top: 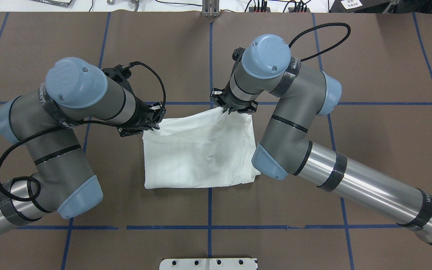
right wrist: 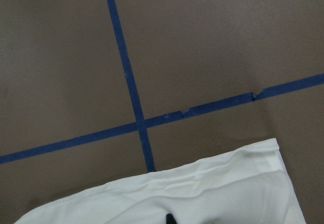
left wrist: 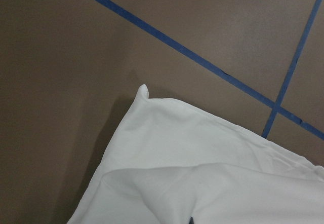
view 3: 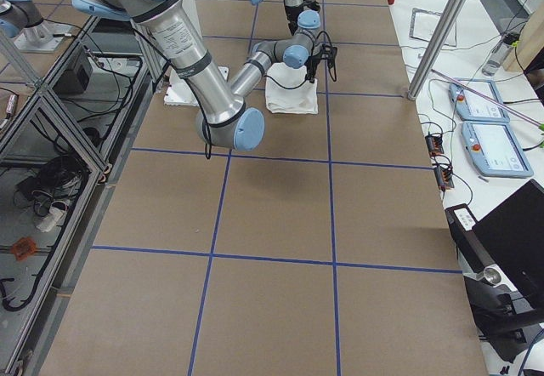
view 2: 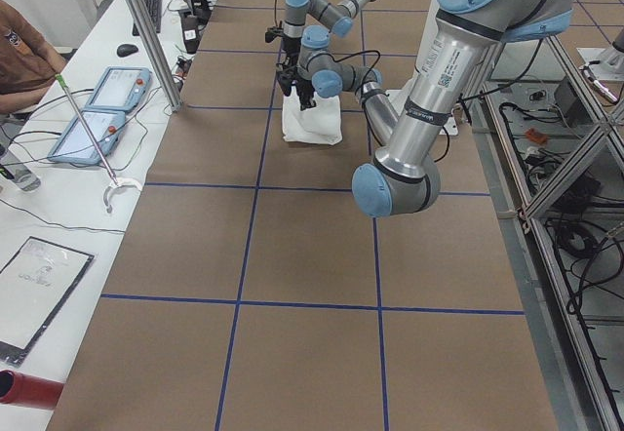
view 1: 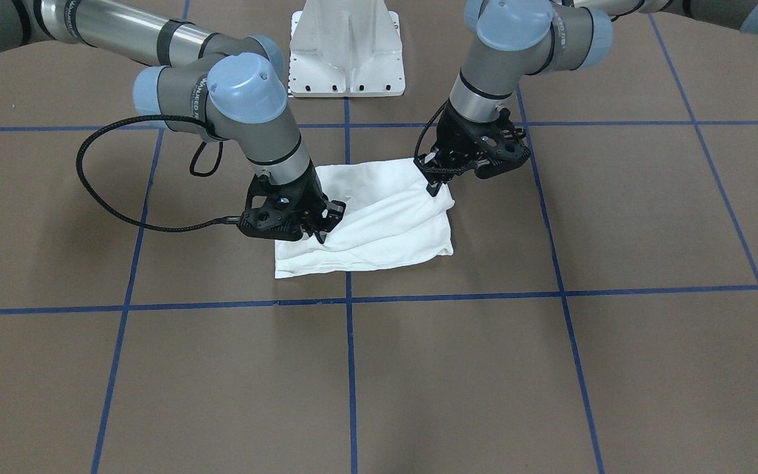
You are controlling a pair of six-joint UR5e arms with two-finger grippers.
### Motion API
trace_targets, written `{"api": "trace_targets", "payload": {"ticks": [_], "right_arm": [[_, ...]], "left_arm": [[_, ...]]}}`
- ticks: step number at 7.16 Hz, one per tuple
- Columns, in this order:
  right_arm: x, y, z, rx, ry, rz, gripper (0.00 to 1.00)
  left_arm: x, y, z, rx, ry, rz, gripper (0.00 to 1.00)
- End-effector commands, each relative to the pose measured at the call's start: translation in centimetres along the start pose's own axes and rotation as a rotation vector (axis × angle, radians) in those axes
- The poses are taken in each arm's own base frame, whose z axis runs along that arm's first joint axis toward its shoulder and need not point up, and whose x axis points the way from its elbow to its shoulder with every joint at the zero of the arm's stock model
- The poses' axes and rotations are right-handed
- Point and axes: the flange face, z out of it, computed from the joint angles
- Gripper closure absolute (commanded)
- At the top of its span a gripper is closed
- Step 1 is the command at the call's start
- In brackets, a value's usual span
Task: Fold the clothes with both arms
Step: 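Release the shirt and raise the left gripper while the right gripper holds its edge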
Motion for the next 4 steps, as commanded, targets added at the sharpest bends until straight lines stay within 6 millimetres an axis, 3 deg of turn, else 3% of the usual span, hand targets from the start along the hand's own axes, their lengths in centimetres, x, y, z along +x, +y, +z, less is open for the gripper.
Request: {"api": "trace_targets", "payload": {"ticks": [1,2,4], "right_arm": [[-0.6,0.0,0.0,-0.002,-0.005,0.0,0.01],[-0.6,0.0,0.0,-0.004,-0.006,0.0,0.0],[-0.5,-0.1,-0.2,-0.015,-0.009,0.001,0.0]], "left_arm": [[0.2,-0.3,0.6,0.003,-0.003,-0.002,0.23],[0.2,-0.5,0.9,0.005,-0.009,-0.004,0.01],[-0.1,-3.2,0.7,0.037,-0.02,-0.031,0.01]]}}
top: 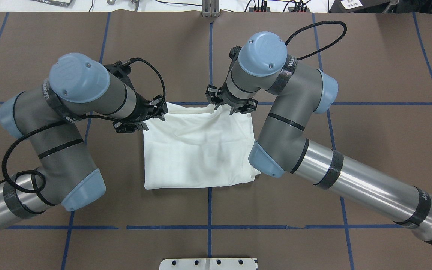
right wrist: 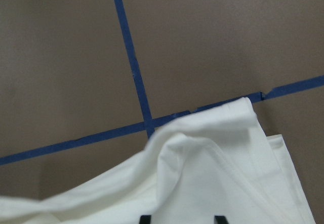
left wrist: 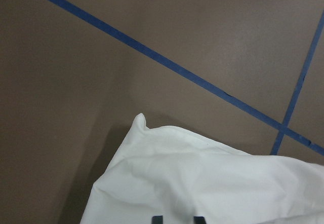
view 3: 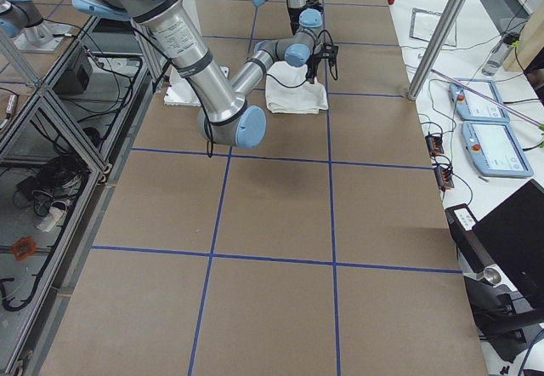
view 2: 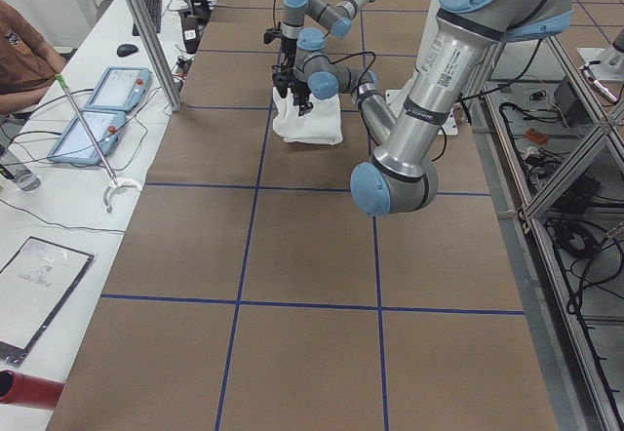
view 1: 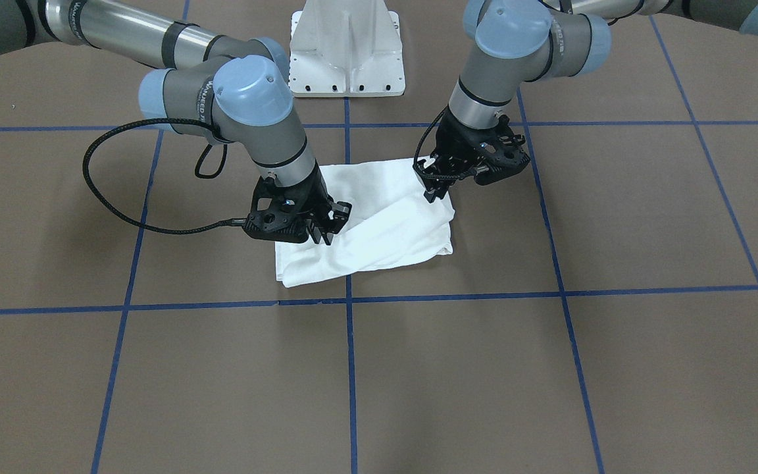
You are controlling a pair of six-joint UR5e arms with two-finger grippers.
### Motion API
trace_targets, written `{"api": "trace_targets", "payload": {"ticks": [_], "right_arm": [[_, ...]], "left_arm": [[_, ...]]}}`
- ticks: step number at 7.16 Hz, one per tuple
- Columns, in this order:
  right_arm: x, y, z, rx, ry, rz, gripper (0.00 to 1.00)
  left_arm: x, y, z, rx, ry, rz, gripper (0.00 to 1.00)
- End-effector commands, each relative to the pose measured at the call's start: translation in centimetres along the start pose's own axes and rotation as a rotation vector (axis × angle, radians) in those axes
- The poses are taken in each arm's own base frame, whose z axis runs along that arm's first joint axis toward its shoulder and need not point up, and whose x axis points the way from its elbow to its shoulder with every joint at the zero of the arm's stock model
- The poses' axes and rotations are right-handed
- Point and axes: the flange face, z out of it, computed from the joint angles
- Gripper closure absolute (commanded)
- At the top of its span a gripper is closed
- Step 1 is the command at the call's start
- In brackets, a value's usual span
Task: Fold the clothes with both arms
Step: 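Release the shirt and raise the left gripper while the right gripper holds its edge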
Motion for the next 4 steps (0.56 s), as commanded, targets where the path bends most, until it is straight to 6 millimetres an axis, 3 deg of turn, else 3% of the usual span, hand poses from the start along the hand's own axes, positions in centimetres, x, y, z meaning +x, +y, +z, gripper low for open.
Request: {"api": "trace_targets", "payload": {"ticks": [1,4], "right_arm": [[0.0,0.0,-0.2,-0.006,-0.004,-0.002,0.0],[-0.6,1.2,0.4,-0.012,0.0,-0.096,0.0]], "left_arm": [[-0.5,-3.2,-0.1,0.038,-0.018,-0.033,0.01],[-1.3,-7.1,-2.1,0.048,-0.032,0.002,0.01]]}}
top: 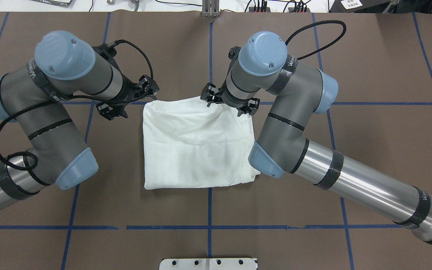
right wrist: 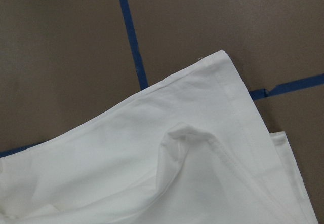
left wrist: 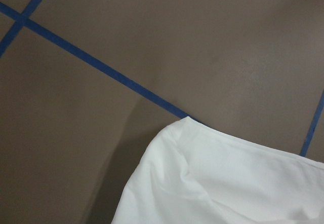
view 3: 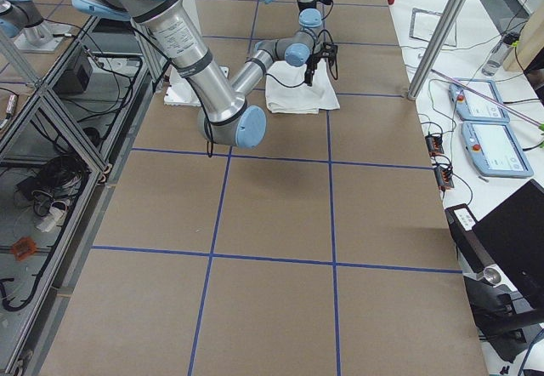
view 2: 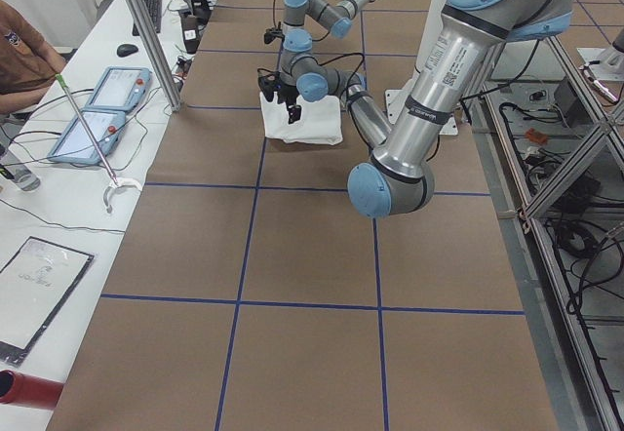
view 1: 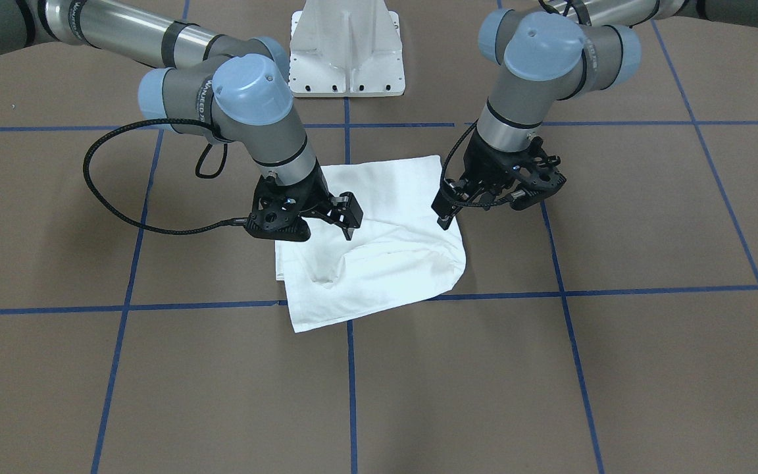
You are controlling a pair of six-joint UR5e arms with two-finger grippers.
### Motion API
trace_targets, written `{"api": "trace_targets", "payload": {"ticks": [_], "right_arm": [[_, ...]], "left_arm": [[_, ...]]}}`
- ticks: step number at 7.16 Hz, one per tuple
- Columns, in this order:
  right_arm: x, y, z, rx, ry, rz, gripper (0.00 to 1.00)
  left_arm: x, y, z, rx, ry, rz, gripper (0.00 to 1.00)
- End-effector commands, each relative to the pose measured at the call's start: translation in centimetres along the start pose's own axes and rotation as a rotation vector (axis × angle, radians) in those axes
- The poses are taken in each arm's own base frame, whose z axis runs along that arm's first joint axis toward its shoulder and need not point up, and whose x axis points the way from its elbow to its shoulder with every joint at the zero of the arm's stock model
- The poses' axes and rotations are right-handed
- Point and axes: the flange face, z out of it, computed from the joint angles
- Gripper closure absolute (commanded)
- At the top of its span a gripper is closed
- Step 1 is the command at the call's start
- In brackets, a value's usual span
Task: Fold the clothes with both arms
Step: 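Release the shirt and raise the left gripper while the right gripper holds its edge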
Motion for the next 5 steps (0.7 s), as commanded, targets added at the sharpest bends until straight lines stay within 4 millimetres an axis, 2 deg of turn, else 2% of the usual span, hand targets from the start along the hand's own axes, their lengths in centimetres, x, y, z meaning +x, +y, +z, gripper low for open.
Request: {"api": "trace_targets", "payload": {"ticks": [1,3,4,5], "right_arm": [[-0.5,1.9,1.3,-0.01,0.012,-0.171,0.0],[-0.8,2.7,3.0,0.041,0.053,-0.424,0.0],[-1.2,2.7,4.6,0.039,0.084,-0.534,0.0],[-1.3,2.2,5.2,0.045,0.101,-0.588,0.01]], "left_arm": [[-1.0,-3.5,-1.4,0.032,-0.013,0.068,0.01],[-2.4,-5.4,-1.6,0.053,-0.033,0.103,0.01],[-2.5,-5.5,-1.6,0.053,-0.035,0.112,0.01],[-2.6,-5.5,-1.5,0.053,-0.035,0.112,0.01]]}}
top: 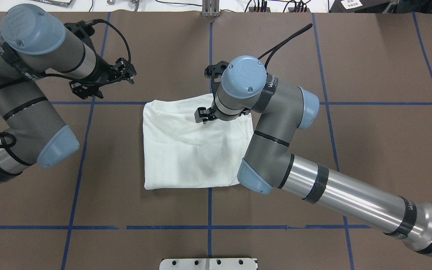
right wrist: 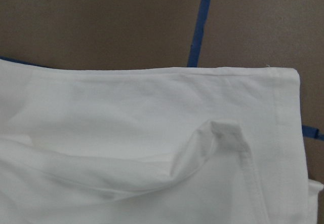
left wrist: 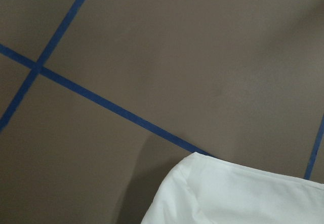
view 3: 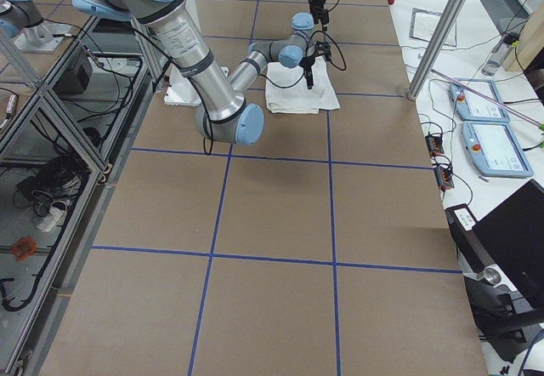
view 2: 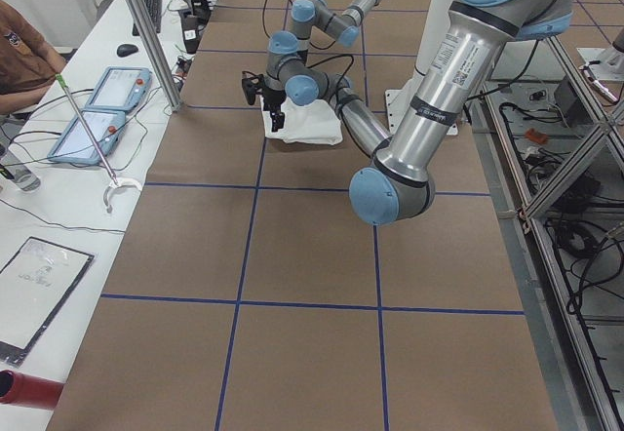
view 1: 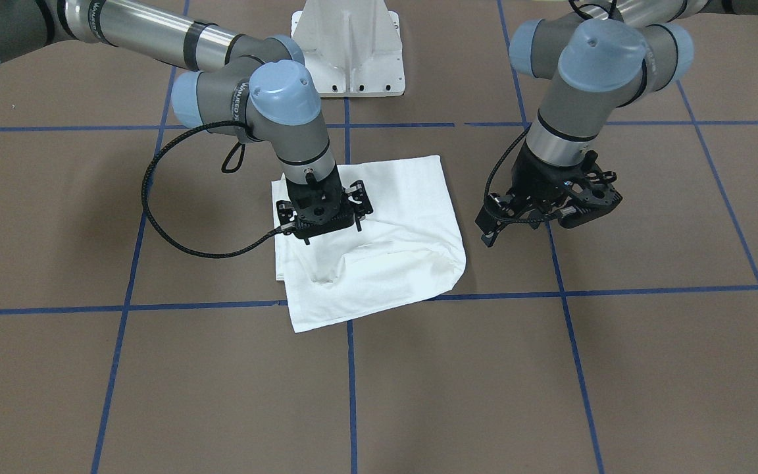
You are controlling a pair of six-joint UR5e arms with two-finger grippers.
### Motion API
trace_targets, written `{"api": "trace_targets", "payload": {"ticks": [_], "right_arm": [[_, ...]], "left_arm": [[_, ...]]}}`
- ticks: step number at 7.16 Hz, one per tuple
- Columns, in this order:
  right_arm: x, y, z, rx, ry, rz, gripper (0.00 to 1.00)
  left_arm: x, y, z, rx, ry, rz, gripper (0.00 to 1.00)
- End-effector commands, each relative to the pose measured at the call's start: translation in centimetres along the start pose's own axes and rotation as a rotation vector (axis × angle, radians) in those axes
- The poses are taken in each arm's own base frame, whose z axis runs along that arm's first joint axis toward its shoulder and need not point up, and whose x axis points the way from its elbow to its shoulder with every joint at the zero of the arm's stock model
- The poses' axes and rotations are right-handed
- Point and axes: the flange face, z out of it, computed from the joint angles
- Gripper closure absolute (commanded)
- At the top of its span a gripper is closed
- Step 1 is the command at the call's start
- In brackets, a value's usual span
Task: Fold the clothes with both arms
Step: 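Press and smooth the folded edge farthest from the robot with the right gripper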
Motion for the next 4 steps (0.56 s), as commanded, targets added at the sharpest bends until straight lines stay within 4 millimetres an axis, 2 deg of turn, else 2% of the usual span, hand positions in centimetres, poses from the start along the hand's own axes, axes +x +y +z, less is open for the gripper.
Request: {"api": "trace_targets", "payload": {"ticks": [1,2,4], "right_arm": [[0.5,-1.1,1.1,0.071,0.083,-0.149,0.01],[1.3,-2.2,1.1,0.114,0.082,-0.15,0.02],[2.3,-2.7,3.1,0.128,0.075,-0.113,0.07]], "left_arm": [[-0.7,-0.2,0.3,0.0,-0.01,0.002,0.01],[-0.9,-0.2,0.5,-0.001,-0.015,0.001,0.01],[-1.1,-0.4,1.1,-0.001,-0.025,-0.006,0.01]]}}
